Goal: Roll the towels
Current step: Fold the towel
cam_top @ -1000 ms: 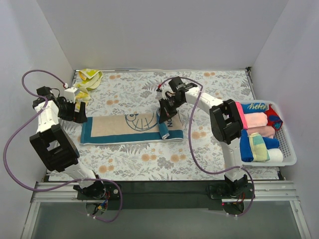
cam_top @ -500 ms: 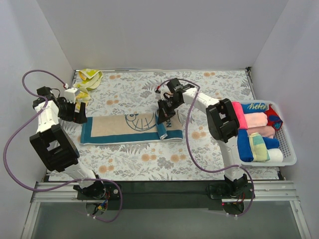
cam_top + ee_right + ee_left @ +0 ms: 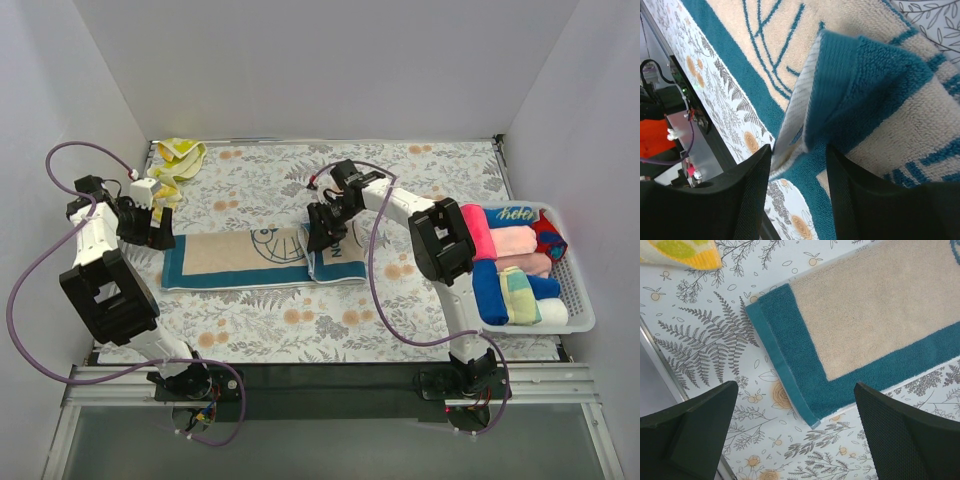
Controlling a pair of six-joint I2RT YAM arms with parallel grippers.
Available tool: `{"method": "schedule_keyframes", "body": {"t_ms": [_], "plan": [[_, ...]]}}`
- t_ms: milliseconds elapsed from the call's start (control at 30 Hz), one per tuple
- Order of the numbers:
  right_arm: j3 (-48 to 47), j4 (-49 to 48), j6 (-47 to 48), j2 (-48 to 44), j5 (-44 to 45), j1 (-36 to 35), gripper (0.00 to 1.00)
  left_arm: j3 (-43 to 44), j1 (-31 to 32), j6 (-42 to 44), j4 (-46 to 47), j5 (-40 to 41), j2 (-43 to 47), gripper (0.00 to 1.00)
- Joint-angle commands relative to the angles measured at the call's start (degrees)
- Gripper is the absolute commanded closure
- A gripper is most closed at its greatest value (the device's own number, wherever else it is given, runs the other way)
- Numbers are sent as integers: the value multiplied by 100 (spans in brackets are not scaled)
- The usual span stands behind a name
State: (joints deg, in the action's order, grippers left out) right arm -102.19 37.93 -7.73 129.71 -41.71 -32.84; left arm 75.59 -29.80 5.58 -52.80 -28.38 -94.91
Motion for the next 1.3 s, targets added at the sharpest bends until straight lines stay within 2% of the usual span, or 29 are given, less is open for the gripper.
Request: {"method": "schedule_keyframes", "body": {"t_ms": [0, 67, 100, 167, 300, 433, 567, 733, 833, 900, 1033, 1133, 1267], "plan": [[-143, -32, 78, -323, -293, 84, 54, 140, 36, 92, -117, -255, 281, 2], [-99, -14, 166, -542, -363, 285, 54, 166, 106, 179, -152, -299, 280, 4], [-82, 3, 236, -613, -372, 374, 55, 149, 184, 223, -169, -334, 289, 10], [-38, 100, 499, -780, -390, 689, 57, 105, 290, 250, -178, -343, 342, 15], [-11, 241, 929, -781, -206, 1156, 62, -62, 536, 198, -231, -379, 307, 38], [-300, 355, 1282, -439, 312, 1254, 66, -246, 668, 5, -240, -229, 175, 58], [-748, 347, 1361, -87, 786, 1219, 55, -396, 791, -171, -240, -195, 52, 62], [-768, 346, 1625, 151, 1095, 1113, 54, -677, 1046, -417, -21, -36, -158, 66], [-408, 346, 1783, 160, 1165, 1087, 58, -730, 1117, -523, 111, 61, -352, 73], [-75, 329, 1845, 90, 1183, 1078, 65, -721, 1169, -734, 164, 104, -563, 75], [575, 320, 1976, -138, 1244, 1052, 85, -634, 1319, -840, 401, 227, -967, 78], [1303, 329, 2047, -489, 1236, 1060, 88, -415, 1503, -892, 533, 324, -1345, 83], [2331, 338, 2222, -1087, 921, 1017, 88, 156, 1862, -928, 709, 202, -1977, 84]]}}
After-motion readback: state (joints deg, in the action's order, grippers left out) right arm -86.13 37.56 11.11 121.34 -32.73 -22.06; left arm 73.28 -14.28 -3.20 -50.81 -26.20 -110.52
